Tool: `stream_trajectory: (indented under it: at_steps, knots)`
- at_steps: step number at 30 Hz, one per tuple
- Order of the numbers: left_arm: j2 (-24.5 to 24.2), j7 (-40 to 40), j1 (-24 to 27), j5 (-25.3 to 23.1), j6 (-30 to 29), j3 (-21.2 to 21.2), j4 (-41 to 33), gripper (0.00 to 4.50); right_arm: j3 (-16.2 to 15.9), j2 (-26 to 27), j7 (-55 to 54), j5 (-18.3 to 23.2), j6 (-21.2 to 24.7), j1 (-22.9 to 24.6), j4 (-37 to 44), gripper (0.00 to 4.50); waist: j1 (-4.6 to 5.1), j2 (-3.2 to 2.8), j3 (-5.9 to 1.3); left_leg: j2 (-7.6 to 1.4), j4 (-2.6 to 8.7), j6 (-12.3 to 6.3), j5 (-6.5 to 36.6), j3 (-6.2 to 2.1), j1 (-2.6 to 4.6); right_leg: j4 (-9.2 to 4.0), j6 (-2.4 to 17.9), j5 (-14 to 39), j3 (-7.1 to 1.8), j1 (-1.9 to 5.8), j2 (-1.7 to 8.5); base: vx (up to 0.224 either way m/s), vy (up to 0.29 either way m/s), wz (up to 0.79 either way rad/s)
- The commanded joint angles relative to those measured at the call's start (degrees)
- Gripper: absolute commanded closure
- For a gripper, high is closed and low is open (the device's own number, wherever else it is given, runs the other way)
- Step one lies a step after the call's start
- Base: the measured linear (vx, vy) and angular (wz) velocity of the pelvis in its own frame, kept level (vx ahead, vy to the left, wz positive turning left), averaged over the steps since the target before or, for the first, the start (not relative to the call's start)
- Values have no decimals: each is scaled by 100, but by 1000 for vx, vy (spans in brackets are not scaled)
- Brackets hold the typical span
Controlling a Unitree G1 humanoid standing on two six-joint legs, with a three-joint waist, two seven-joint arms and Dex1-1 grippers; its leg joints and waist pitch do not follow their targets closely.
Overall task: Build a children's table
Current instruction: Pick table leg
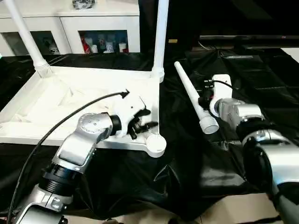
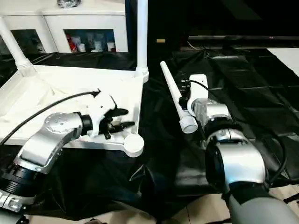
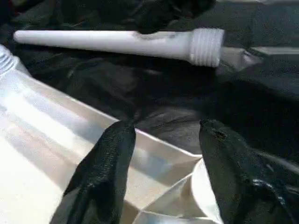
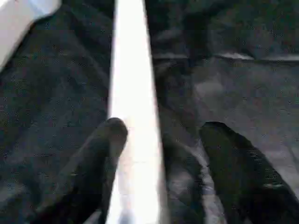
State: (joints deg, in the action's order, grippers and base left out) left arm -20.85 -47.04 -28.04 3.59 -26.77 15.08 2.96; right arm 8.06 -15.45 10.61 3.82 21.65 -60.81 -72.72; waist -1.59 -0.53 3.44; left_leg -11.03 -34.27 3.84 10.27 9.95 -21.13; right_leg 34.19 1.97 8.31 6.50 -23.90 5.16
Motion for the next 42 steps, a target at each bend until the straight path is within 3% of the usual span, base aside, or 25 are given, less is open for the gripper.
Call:
stream_trajectory:
  at_steps: [1,5,7,9,16,17,19,20,27,30,35,39,42]
  knots:
    - [-64,-65,-66,-74,111,125,-99,165,-48,-29,128,-84,131,-171,-127,119,11,-46,-453,-150,324,-122,1419,-33,34,-363,1162,1582,-278,367,286,0,0,0]
    - [-117,-171,-41,-91,-126,265,-190,130,-108,-7,588,-97,628,-237,-263,116,15,-34,-452,-162,323,-124,1438,-37,38,-340,1213,1576,-278,373,275,0,0,0]
    - [-123,-202,-21,-70,-273,313,-273,110,-342,-16,647,-329,777,-216,-333,116,-7,11,-452,-176,321,-126,1299,-25,28,-335,1249,1523,-284,370,288,0,0,0]
    - [-123,-205,-16,-64,-291,320,-291,90,-371,-16,665,-364,820,-209,-360,116,-16,-1,-445,-172,317,-123,1254,-23,24,-338,1251,1538,-291,369,302,0,0,0]
    - [-205,-235,45,-50,-447,390,-407,40,-288,-28,587,-356,1056,-206,-461,116,-14,34,-428,-168,318,-59,1386,-31,32,-367,1070,1931,-285,349,308,0,0,0]
    - [-228,-254,62,-43,-513,398,-456,33,-319,-32,646,-393,1092,-195,-466,141,-19,25,-436,-176,320,-49,1352,-33,33,-354,1097,1842,-290,351,314,0,0,0]
    - [-250,-259,78,-43,-539,406,-497,10,-351,-35,677,-420,1102,-169,-470,148,-15,25,-427,-170,318,-58,1370,-28,29,-358,1116,1823,-290,348,308,0,0,0]
    - [-247,-253,75,-46,-538,407,-494,3,-360,-38,683,-429,1099,-159,-473,154,-12,66,-428,-171,320,-67,1375,-24,26,-359,1109,1843,-289,349,306,0,0,0]
    - [-268,-251,88,-9,-587,383,-528,0,-303,-64,617,-459,1094,-85,-481,228,-15,38,-421,-163,317,-28,1436,-34,33,-375,1021,2031,-285,339,312,0,0,0]
    - [-267,-217,73,-37,-499,372,-496,0,-283,-87,593,-455,1020,-58,-471,244,-18,20,-426,-160,314,-23,1435,-36,33,-368,1041,1962,-286,339,309,0,0,0]
    - [-137,-7,2,-131,-290,344,-298,0,-408,-106,844,-574,730,18,-428,256,-22,54,-431,-158,306,-63,1405,-26,20,-371,1052,1918,-286,347,314,0,0,0]
    - [-38,26,-25,-40,-279,268,-252,0,-235,-89,697,-441,536,58,-394,258,-23,57,-429,-157,308,-67,1421,-32,22,-386,1015,2033,-281,344,316,0,0,0]
    - [275,379,-114,79,-51,-7,-4,0,92,-67,759,-143,-55,170,-259,259,-30,101,-434,-152,299,-96,1474,-24,19,-416,946,2159,-273,345,331,0,0,0]
